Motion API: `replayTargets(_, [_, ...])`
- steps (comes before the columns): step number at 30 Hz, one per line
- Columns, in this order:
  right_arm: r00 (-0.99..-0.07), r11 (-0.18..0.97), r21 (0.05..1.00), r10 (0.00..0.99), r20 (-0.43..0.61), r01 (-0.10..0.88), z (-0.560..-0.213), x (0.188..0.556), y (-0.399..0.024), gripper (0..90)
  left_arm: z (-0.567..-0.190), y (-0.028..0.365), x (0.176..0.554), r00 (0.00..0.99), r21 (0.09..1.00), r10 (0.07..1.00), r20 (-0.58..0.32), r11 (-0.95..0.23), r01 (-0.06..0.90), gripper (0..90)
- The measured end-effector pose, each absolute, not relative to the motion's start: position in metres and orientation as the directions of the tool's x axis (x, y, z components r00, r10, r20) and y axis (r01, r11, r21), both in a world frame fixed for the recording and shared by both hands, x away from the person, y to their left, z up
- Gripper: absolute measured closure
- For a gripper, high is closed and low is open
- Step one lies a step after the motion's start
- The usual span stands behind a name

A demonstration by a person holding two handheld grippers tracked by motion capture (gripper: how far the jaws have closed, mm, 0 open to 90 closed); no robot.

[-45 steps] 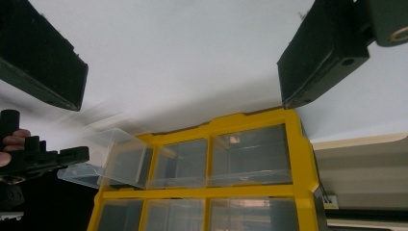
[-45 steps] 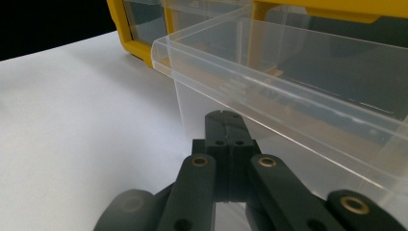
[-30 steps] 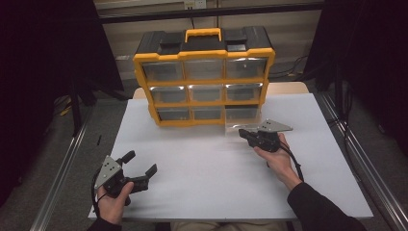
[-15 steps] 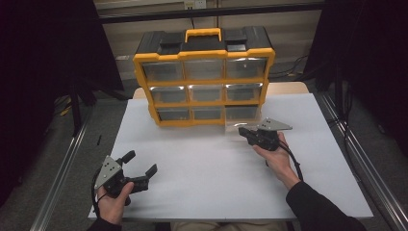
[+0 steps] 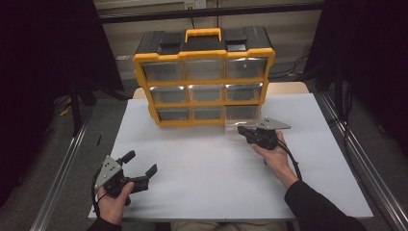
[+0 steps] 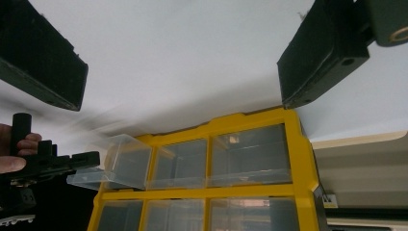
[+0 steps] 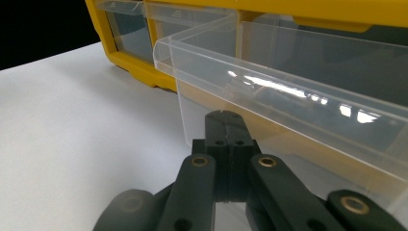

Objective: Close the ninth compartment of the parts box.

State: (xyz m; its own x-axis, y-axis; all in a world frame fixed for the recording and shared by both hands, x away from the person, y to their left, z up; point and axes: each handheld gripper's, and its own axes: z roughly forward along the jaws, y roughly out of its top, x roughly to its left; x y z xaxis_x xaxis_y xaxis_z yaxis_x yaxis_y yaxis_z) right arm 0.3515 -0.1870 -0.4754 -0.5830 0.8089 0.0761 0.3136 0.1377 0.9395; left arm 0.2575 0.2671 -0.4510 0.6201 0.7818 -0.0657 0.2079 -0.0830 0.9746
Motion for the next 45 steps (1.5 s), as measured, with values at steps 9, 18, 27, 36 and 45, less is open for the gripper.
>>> replayTargets(9, [-0.588, 0.141, 0.942, 0.806, 0.07, 0.306, -0.476, 0.353, -0.187, 90.0, -0.451, 0.266, 0.257, 0.619, 0.974, 0.782, -0.069, -0.082, 0.212, 3.2])
replayTargets(18, [-0.589, 0.14, 0.942, 0.805, 0.071, 0.304, -0.477, 0.355, -0.186, 90.0, -0.451, 0.265, 0.257, 0.621, 0.974, 0.78, -0.07, -0.082, 0.212, 3.2])
replayTargets(27, [-0.583, 0.138, 0.944, 0.81, 0.067, 0.3, -0.476, 0.358, -0.188, 90.0, -0.451, 0.265, 0.257, 0.621, 0.974, 0.781, -0.068, -0.083, 0.211, 3.2])
replayTargets(36, [-0.571, 0.13, 0.949, 0.819, 0.061, 0.288, -0.478, 0.361, -0.19, 90.0, -0.451, 0.266, 0.257, 0.618, 0.975, 0.784, -0.06, -0.088, 0.206, 3.2])
replayTargets(45, [-0.567, 0.126, 0.95, 0.821, 0.061, 0.285, -0.479, 0.364, -0.19, 90.0, -0.451, 0.266, 0.257, 0.619, 0.974, 0.783, -0.057, -0.092, 0.207, 3.2])
